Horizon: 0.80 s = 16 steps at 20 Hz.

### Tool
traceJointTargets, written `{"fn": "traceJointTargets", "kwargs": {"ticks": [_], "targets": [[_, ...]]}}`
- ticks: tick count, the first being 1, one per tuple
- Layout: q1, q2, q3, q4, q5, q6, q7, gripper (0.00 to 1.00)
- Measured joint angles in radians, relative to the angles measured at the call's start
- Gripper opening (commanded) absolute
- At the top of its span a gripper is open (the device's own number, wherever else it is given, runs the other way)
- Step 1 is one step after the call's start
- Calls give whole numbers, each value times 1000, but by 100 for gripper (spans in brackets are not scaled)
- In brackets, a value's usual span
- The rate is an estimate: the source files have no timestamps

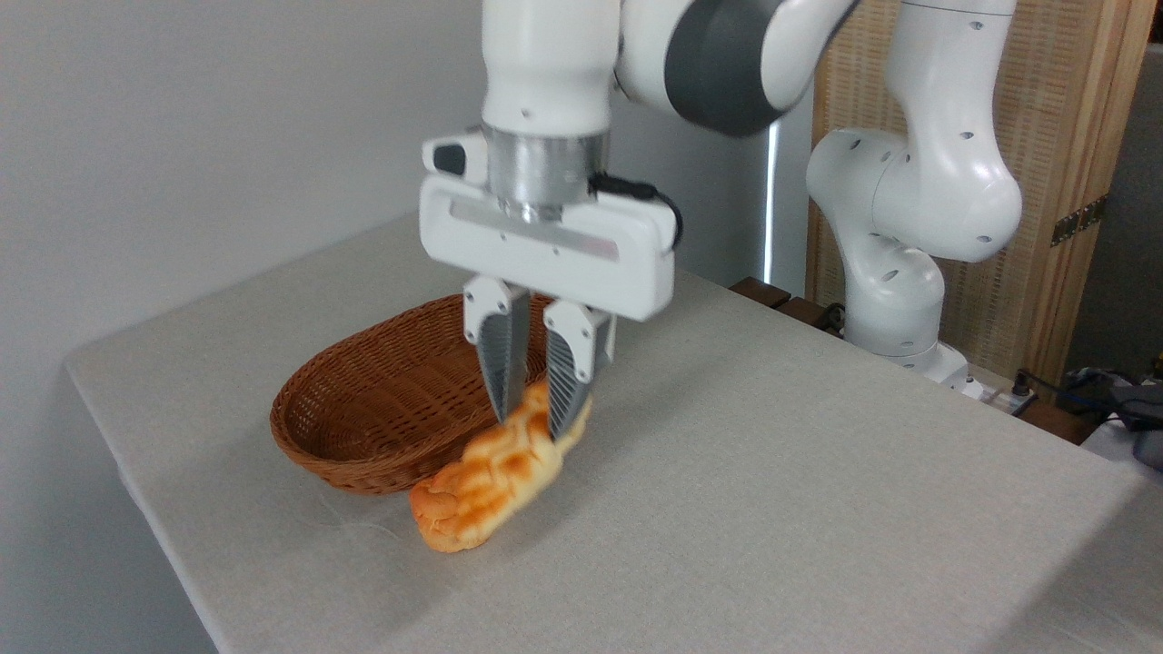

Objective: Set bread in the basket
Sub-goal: 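Lift the braided loaf and carry it over the wicker basket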

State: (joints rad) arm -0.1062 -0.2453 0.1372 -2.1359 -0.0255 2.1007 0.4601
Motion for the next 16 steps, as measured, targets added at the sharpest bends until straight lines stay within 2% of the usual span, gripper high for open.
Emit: {"fn": "traceJointTargets", "kwargs": {"ticks": [2,6,10,12,15,16], "targets": [[-16,-2,-34,19,-23,-14,0,43],[-28,5,-151,21,-56,-14,-27,43],[-30,8,-215,22,-77,-12,-72,44],[-30,9,-240,23,-109,-3,-79,45],[-29,23,-269,23,-137,32,-81,52],[-29,34,-274,23,-139,48,-83,58]]}}
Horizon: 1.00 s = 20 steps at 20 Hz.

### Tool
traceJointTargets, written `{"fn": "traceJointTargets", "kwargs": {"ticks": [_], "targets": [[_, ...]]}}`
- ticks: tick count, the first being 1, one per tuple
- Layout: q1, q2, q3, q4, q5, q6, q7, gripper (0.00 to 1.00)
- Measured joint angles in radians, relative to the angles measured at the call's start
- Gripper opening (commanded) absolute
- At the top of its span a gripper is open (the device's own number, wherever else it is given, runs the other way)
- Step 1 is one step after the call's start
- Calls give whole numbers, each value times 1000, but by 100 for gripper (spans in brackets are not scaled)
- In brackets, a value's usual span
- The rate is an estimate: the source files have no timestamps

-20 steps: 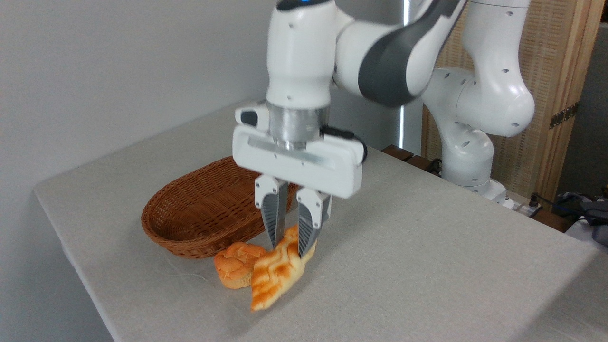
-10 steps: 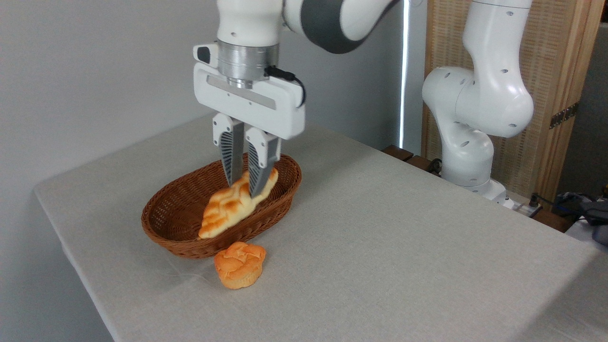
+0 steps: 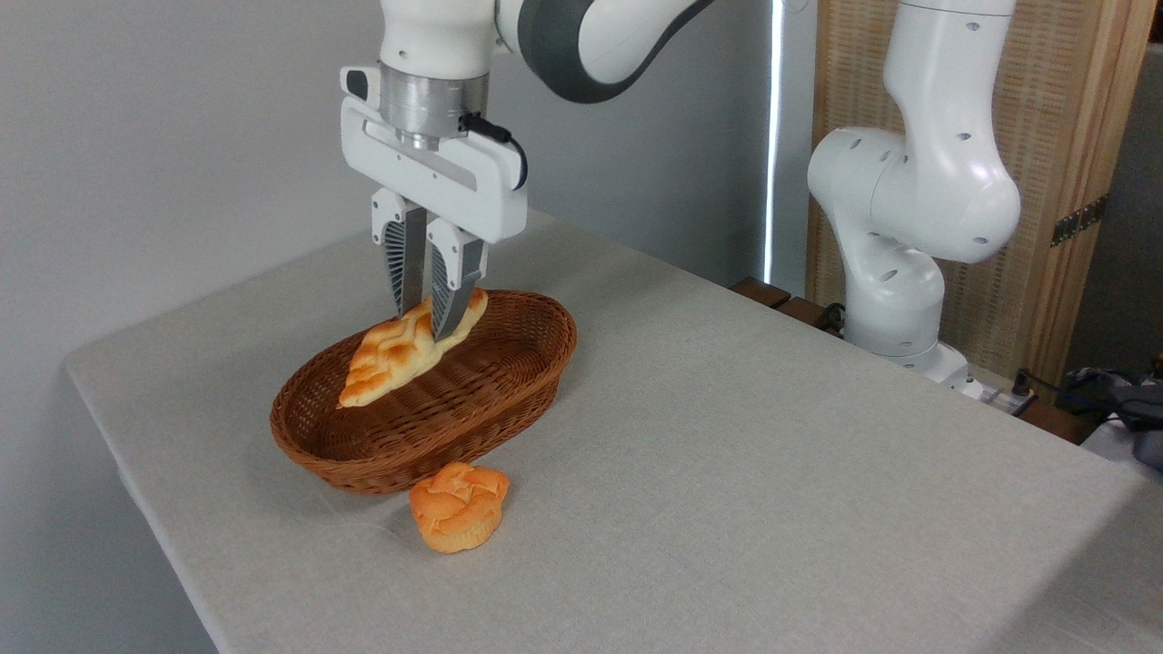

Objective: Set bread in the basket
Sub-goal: 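Lift the braided loaf and carry it over the wicker basket, then open the gripper to drop the loaf into the basket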

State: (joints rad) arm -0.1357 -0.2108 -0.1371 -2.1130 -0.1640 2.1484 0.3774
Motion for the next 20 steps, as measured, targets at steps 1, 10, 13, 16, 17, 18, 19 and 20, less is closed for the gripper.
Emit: {"fn": "traceJointTargets", "kwargs": {"ticks": [1,10,13,16,17,18,19,20], "targets": [[0,13,-3,0,-1,16,0,63],[0,54,-12,0,-1,49,0,92],[0,57,-20,0,-1,49,0,99],[0,60,-39,0,-1,49,0,100],[0,62,-41,0,-1,49,0,100],[0,64,-41,0,-1,49,0,100],[0,65,-41,0,-1,49,0,100],[0,66,-41,0,-1,49,0,100]]}}
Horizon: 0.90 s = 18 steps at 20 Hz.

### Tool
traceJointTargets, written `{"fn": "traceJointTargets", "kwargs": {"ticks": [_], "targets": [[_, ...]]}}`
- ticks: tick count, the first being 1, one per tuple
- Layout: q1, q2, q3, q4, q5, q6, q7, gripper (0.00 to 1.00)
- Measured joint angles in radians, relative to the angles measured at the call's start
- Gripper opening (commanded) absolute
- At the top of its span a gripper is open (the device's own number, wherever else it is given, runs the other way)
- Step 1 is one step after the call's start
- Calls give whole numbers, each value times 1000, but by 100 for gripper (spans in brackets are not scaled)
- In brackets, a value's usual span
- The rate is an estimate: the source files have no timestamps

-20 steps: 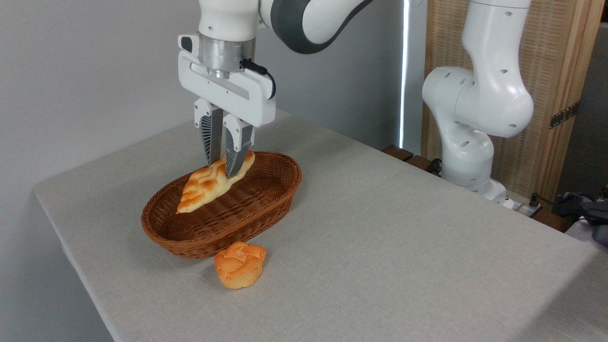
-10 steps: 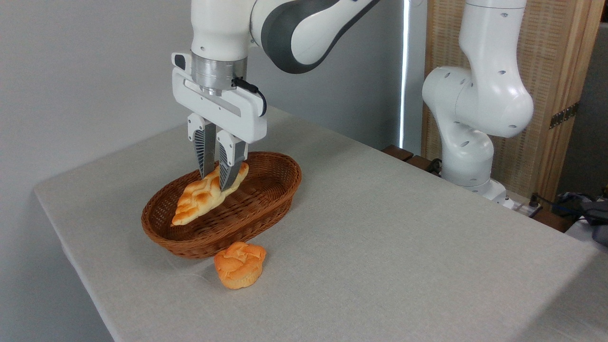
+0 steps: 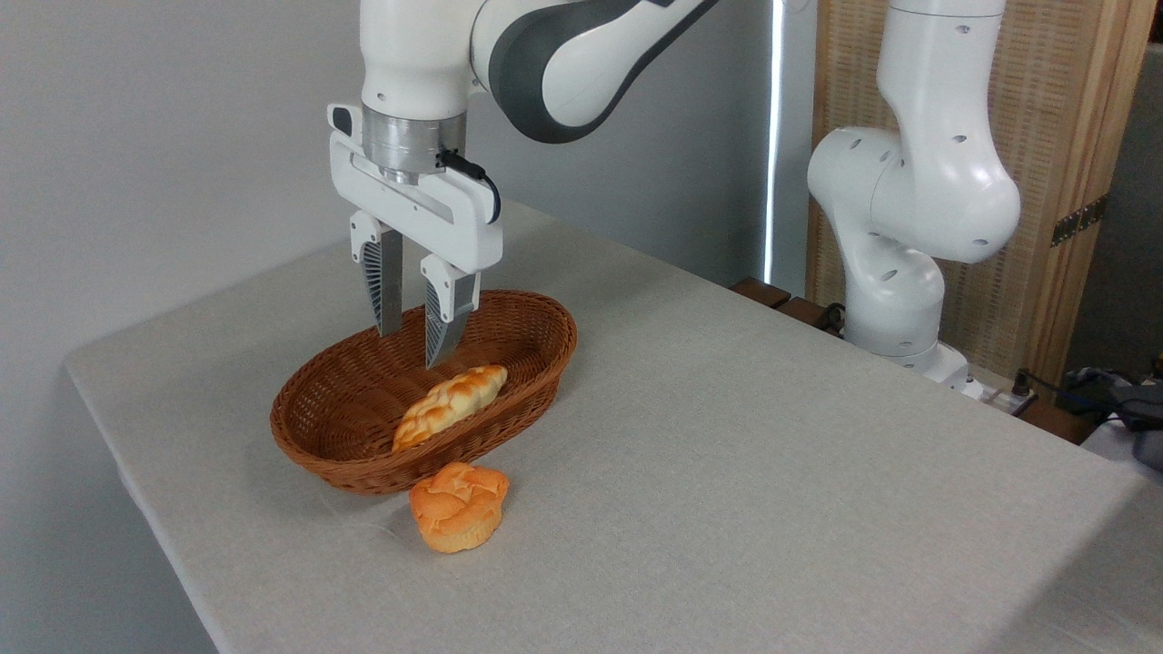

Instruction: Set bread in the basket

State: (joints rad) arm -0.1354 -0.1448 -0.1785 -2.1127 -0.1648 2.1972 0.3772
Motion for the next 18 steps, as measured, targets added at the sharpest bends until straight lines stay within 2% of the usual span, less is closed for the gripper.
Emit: {"fn": "traceJointTargets", "kwargs": {"ticks": [8,13,15,18], "targets": [[13,-2,4,12,0,-28,0,100],[77,-5,7,137,16,-243,35,100],[113,0,8,201,19,-337,91,100],[130,9,38,278,36,-439,187,100]]}}
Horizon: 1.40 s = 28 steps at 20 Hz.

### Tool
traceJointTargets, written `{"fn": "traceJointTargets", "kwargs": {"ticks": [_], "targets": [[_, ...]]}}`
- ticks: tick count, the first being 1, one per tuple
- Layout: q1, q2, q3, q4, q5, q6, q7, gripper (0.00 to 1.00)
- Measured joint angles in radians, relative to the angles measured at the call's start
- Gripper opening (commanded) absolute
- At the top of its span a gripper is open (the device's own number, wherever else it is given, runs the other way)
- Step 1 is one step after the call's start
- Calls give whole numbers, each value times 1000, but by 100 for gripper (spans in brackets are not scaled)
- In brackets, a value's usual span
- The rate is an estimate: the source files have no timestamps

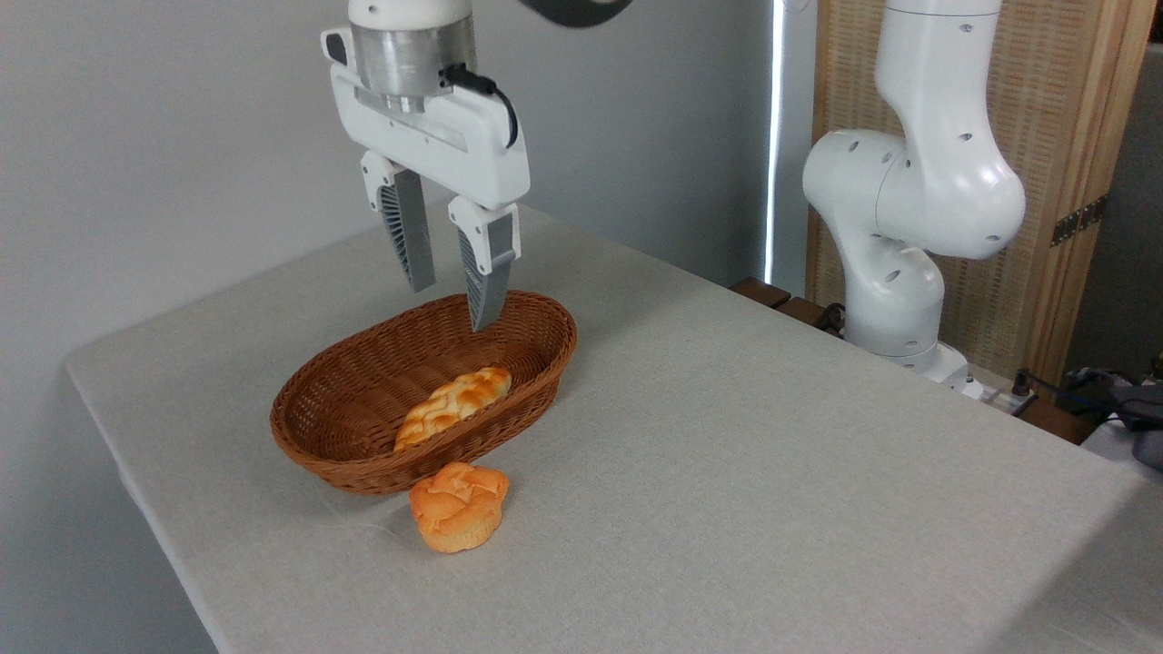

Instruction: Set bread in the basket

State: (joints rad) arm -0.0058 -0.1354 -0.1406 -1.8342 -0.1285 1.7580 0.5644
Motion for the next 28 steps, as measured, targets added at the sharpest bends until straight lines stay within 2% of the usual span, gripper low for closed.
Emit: {"fn": "traceJointTargets", "kwargs": {"ticks": [4,8,12,14,18,25,26,28], "targets": [[1,12,61,64,48,-38,76,100],[-6,19,138,114,56,-39,135,100],[-85,28,262,145,56,-41,145,100],[-113,36,288,151,56,-78,145,100],[-132,47,282,185,56,-170,145,100],[-132,82,190,187,56,-178,139,100],[-132,87,183,187,61,-178,139,100],[-131,97,161,188,103,-178,135,100]]}}
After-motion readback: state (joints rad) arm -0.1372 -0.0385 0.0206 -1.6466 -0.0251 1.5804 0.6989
